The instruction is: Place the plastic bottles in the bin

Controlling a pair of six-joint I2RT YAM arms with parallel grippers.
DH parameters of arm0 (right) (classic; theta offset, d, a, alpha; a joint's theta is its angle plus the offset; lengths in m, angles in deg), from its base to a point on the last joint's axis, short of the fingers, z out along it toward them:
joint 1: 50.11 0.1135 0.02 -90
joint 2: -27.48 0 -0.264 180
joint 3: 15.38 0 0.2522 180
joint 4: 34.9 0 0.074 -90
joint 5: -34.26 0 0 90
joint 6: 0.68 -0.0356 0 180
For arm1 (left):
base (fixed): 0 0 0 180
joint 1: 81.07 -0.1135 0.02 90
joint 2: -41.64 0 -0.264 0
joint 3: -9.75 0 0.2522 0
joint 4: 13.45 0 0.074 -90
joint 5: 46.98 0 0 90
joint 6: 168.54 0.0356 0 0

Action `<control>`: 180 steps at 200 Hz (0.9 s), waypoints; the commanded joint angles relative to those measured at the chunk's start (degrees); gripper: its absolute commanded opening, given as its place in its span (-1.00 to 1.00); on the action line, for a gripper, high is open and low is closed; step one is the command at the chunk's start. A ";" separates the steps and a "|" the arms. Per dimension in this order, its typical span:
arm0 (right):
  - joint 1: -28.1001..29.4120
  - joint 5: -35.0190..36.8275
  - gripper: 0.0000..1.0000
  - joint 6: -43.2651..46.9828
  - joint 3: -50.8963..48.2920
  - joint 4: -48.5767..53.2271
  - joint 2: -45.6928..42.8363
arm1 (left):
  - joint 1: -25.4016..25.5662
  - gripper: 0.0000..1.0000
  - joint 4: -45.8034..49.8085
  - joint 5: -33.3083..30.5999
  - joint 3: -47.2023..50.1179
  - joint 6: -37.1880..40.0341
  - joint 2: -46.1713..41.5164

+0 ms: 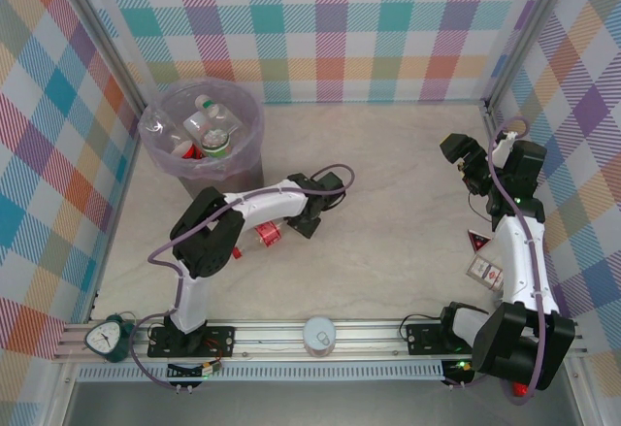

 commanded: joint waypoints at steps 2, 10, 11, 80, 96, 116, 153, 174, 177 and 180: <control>0.29 -0.26 0.98 1.13 1.69 -0.38 0.05 | -0.76 0.58 3.40 0.18 -2.09 -0.78 -0.03; 0.35 -0.04 0.98 1.19 1.69 -0.26 -0.16 | -0.83 0.52 3.10 0.76 -2.26 -1.05 0.09; 0.31 -0.06 0.98 1.18 1.69 -0.24 -0.20 | -0.84 0.51 3.02 0.80 -2.29 -1.07 0.10; 0.32 -0.28 0.98 1.08 1.72 -0.42 0.19 | -0.38 -0.06 3.46 2.31 -5.12 -1.36 -0.12; 0.29 -0.16 0.98 1.21 1.69 -0.44 0.19 | 0.11 -0.07 4.33 3.43 -6.71 -1.27 -0.94; 0.29 -0.21 0.98 1.19 1.72 -0.48 0.37 | 0.82 -0.07 4.49 6.55 -9.20 -1.28 -3.74; 0.32 -0.51 0.98 0.86 1.69 -1.25 1.12 | 0.99 -0.08 0.45 12.06 -13.85 -0.58 -11.13; 0.33 -0.77 0.98 0.76 1.60 -1.46 1.25 | 0.78 -0.09 -1.85 12.64 -17.01 0.57 -13.78; 0.33 -0.79 0.98 0.73 1.60 -1.47 1.20 | 0.77 -0.10 -2.10 12.74 -17.45 0.72 -14.07; 0.29 -0.78 0.98 0.81 1.60 -1.52 1.16 | 0.62 -0.10 -2.46 12.78 -17.90 0.89 -14.41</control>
